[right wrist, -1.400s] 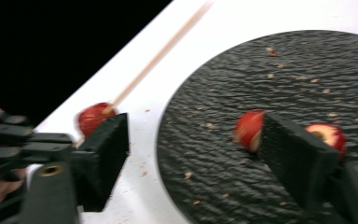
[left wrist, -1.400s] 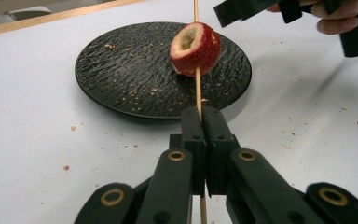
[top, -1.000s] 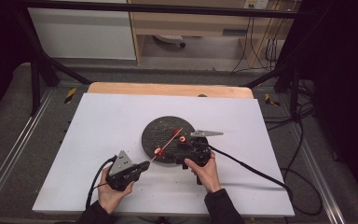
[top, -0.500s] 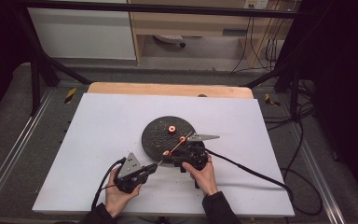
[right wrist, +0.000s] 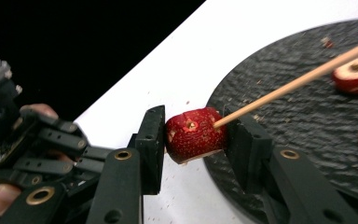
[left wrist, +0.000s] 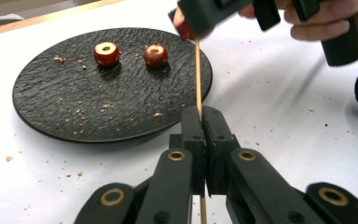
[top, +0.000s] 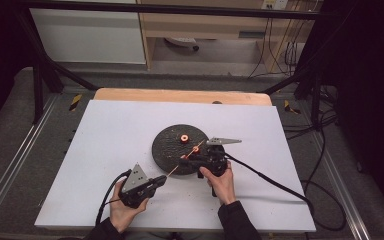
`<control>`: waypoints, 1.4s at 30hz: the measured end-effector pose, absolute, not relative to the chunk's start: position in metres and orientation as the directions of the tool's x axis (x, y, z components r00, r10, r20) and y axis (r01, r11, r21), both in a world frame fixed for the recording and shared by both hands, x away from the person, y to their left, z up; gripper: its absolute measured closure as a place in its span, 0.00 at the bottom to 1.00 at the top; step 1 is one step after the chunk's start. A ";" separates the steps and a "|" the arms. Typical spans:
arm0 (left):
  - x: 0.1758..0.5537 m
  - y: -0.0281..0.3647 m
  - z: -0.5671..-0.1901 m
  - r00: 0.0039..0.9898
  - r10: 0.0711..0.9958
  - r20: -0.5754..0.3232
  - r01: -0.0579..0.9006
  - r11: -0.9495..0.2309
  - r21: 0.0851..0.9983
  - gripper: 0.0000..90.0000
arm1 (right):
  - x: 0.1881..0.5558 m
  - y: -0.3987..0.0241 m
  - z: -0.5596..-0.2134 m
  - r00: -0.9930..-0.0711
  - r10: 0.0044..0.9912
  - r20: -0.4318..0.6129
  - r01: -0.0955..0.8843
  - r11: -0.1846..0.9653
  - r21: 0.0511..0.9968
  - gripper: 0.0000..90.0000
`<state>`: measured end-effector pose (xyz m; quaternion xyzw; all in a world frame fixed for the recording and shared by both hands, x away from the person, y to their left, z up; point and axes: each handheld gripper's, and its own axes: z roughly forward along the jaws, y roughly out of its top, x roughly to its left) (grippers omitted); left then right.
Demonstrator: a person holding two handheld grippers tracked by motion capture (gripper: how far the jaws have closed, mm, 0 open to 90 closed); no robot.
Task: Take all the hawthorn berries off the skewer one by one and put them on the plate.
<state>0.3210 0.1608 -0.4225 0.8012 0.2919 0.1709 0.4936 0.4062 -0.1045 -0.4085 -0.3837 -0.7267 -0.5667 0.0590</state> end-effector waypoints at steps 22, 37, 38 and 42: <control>0.317 0.183 -0.421 0.762 0.648 -0.017 0.297 -0.325 0.898 0.98 | 0.441 -0.143 -0.367 -0.645 0.577 0.501 0.596 -0.030 0.803 0.68; 0.323 0.201 -0.416 0.722 0.691 -0.036 0.317 -0.283 0.905 0.98 | 0.444 -0.128 -0.390 -0.633 0.615 0.470 0.620 0.040 0.783 0.68; 0.324 0.202 -0.416 0.721 0.692 -0.040 0.320 -0.282 0.904 0.98 | 0.444 -0.126 -0.394 -0.632 0.617 0.469 0.624 0.046 0.780 0.68; 0.325 0.203 -0.417 0.715 0.698 -0.043 0.326 -0.279 0.903 0.98 | 0.443 -0.116 -0.409 -0.630 0.618 0.470 0.642 0.075 0.763 0.68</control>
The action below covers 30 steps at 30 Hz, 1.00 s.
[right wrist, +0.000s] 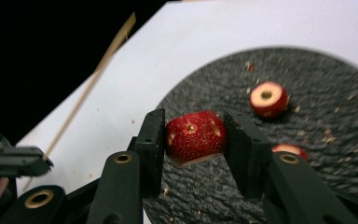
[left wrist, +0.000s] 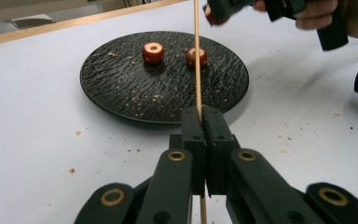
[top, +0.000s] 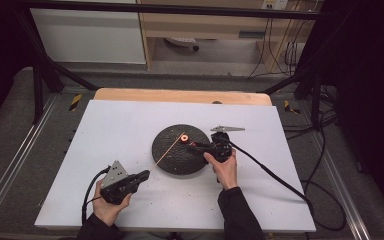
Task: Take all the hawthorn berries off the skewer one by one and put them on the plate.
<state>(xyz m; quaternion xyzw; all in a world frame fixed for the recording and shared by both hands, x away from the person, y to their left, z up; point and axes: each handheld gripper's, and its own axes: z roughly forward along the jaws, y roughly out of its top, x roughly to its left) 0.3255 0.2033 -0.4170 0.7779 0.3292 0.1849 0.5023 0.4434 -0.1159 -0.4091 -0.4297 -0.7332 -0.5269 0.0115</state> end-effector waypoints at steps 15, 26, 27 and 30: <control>0.328 0.204 -0.419 0.706 0.706 -0.049 0.341 -0.279 0.898 0.98 | 0.439 -0.098 -0.445 -0.636 0.652 0.414 0.666 0.192 0.721 0.67; 0.329 0.204 -0.419 0.706 0.707 -0.049 0.344 -0.281 0.896 0.98 | 0.437 -0.101 -0.440 -0.651 0.663 0.370 0.645 0.226 0.730 0.59; 0.329 0.204 -0.419 0.705 0.707 -0.049 0.344 -0.282 0.896 0.98 | 0.435 -0.102 -0.437 -0.657 0.662 0.360 0.634 0.227 0.739 0.58; 0.329 0.204 -0.419 0.704 0.709 -0.051 0.346 -0.280 0.895 0.98 | 0.431 -0.108 -0.426 -0.669 0.662 0.337 0.611 0.233 0.756 0.54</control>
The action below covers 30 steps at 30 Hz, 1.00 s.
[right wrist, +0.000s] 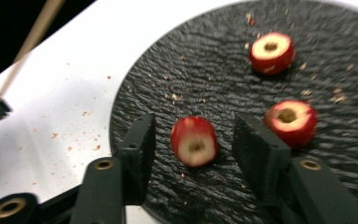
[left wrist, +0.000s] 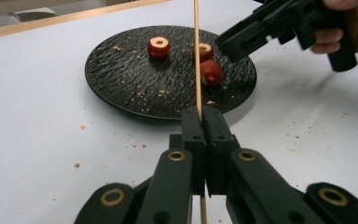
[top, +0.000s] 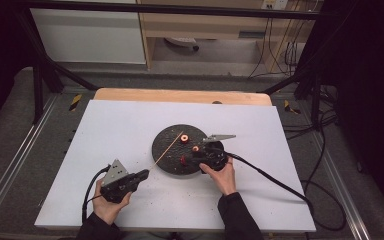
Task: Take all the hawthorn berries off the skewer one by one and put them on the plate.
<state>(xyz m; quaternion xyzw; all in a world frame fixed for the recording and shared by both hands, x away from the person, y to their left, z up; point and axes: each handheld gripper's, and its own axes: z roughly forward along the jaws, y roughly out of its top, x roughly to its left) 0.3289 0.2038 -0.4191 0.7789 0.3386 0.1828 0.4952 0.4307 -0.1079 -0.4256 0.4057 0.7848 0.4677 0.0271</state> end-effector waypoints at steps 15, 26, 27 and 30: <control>0.332 0.199 -0.417 0.705 0.708 -0.052 0.364 -0.297 0.882 0.98 | 0.400 -0.151 -0.416 -0.690 0.701 0.180 0.529 0.318 0.787 0.08; 0.337 0.196 -0.413 0.697 0.713 -0.071 0.392 -0.296 0.871 0.98 | 0.382 -0.189 -0.432 -0.679 0.723 0.126 0.518 0.349 0.781 0.01; 0.338 0.196 -0.412 0.697 0.714 -0.068 0.392 -0.300 0.870 0.98 | 0.381 -0.192 -0.433 -0.682 0.722 0.116 0.510 0.355 0.784 0.01; 0.342 0.196 -0.411 0.691 0.719 -0.069 0.402 -0.303 0.864 0.98 | 0.375 -0.203 -0.437 -0.672 0.729 0.131 0.516 0.335 0.788 0.01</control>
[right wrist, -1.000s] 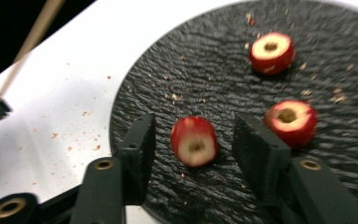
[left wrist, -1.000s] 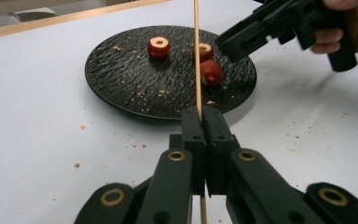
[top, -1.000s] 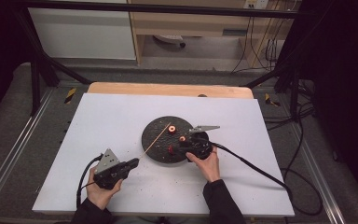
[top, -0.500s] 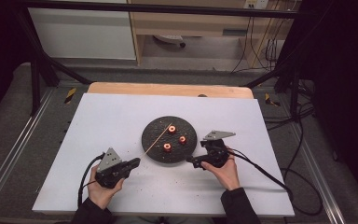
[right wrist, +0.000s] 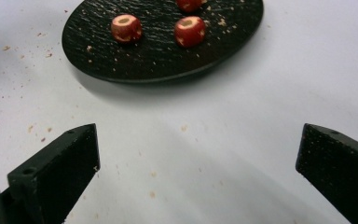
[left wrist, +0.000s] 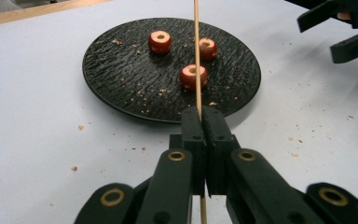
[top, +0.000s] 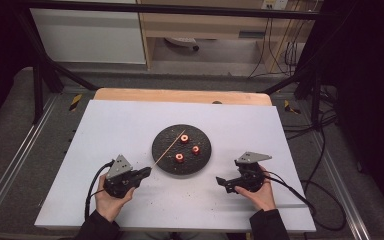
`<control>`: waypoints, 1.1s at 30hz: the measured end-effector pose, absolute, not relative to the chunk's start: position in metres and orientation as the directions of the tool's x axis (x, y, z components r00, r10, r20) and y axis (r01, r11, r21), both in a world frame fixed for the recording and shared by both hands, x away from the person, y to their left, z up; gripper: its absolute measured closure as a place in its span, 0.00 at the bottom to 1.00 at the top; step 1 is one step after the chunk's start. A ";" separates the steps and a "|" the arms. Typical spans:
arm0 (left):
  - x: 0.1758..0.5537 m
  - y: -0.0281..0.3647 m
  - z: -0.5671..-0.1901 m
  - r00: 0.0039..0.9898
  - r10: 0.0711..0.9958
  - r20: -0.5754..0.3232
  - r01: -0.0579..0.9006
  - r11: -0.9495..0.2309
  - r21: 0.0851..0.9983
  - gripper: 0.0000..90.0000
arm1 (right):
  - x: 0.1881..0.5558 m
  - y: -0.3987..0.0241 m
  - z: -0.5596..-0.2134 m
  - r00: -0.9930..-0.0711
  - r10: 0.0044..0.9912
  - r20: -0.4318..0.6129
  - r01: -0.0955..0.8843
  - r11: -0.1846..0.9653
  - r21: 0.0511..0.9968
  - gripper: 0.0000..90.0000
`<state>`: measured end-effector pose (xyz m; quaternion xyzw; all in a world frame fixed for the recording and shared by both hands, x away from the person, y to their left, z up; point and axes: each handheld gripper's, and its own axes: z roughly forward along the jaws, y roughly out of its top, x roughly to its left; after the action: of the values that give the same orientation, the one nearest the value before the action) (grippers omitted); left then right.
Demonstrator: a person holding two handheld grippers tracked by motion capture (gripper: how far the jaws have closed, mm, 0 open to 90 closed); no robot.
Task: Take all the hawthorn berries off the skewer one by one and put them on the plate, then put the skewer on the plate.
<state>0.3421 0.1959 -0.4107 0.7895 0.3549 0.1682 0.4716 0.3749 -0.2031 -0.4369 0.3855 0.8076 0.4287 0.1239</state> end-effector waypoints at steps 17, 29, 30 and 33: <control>0.372 0.178 -0.397 0.671 0.738 -0.074 0.435 -0.312 0.844 0.98 | 0.360 -0.238 -0.451 -0.658 0.740 0.143 0.524 0.312 0.793 0.01; 0.394 0.164 -0.398 0.645 0.761 -0.075 0.468 -0.315 0.826 0.98 | 0.359 -0.238 -0.453 -0.657 0.740 0.143 0.530 0.318 0.786 0.01; 0.396 0.162 -0.399 0.642 0.763 -0.077 0.471 -0.314 0.824 0.98 | 0.359 -0.238 -0.453 -0.657 0.739 0.146 0.532 0.319 0.784 0.01; 0.403 0.159 -0.402 0.631 0.772 -0.076 0.484 -0.315 0.817 0.98 | 0.359 -0.238 -0.453 -0.660 0.737 0.148 0.530 0.317 0.787 0.01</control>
<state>0.4030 0.1592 -0.4024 0.7934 0.3956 0.1672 0.4313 0.3587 -0.2382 -0.4533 0.3947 0.8025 0.4310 0.1200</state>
